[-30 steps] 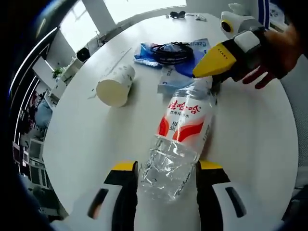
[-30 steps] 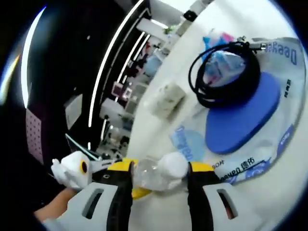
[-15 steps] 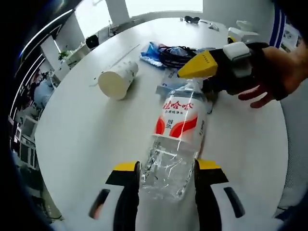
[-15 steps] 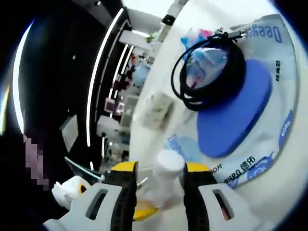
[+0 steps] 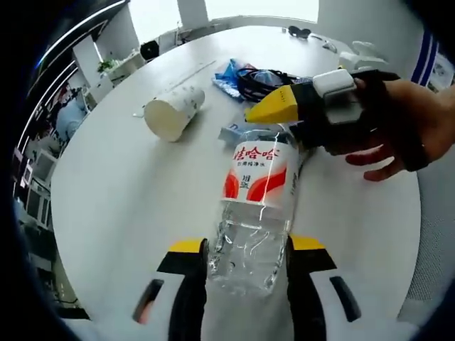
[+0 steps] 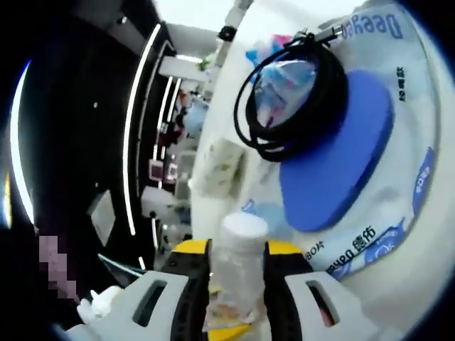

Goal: Arrange the tabletop items into an orderly group along one side of the table until the central work area is clear of visible clutter.

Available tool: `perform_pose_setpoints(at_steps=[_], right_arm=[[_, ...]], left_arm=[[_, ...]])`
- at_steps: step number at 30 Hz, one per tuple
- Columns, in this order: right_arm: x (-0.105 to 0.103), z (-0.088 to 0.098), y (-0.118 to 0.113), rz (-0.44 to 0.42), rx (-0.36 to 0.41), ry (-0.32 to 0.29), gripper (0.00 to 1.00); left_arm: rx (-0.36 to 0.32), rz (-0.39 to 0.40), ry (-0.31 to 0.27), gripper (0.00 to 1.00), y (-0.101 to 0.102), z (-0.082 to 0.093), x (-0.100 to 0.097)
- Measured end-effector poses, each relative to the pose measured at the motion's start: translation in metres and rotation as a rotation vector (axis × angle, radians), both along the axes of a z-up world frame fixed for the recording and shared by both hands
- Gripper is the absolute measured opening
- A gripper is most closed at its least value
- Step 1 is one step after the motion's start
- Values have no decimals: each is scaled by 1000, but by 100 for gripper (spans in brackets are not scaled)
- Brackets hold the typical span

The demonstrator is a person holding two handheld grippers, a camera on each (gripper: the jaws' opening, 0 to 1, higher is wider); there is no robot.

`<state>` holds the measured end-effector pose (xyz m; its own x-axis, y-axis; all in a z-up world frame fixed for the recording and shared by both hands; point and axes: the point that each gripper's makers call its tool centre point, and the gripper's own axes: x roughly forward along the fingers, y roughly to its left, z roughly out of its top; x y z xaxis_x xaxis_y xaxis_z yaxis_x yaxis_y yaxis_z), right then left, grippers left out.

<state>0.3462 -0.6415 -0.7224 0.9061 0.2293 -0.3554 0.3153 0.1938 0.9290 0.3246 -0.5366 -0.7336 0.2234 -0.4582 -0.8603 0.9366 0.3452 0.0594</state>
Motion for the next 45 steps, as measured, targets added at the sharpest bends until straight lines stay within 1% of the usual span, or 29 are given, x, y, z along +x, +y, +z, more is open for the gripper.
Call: perform_pose_setpoints(at_steps=[1,4,13,27,32,36,38,39,41,42,45], right_arm=[[1,0,-1,-16,19,2,24],[2,-1,-1,-21,7,-1,23],[3,-1,-3,-53,26,11,22],[4,2,-3,-41,-14,-10,20],[4,6,-3,-23,-37,-29,20],[6,15,0,8,-80,-72,20],[7,23,3,38,-117,-102,19],[8,28,6,65,-146,-130,19],[10,36,11,108,-191,-160,19],[10,44,15,136,-219,-184,19],[13,58,26,211,-291,-239,19]], left_arm=[[0,4,-1,41,0,0,0],[11,-4,-19,41,0,-1,-2],[4,0,-27,40,0,-1,-4],[-1,5,-60,40,0,-2,-7],[-31,14,-84,40,1,-1,-7],[-54,37,-93,40,1,0,-8],[-66,54,-103,40,3,2,-8],[-79,73,-105,40,5,2,-8],[-98,99,-112,40,7,3,-7],[-105,111,-113,39,8,4,-8],[-119,144,-115,39,12,4,-8]])
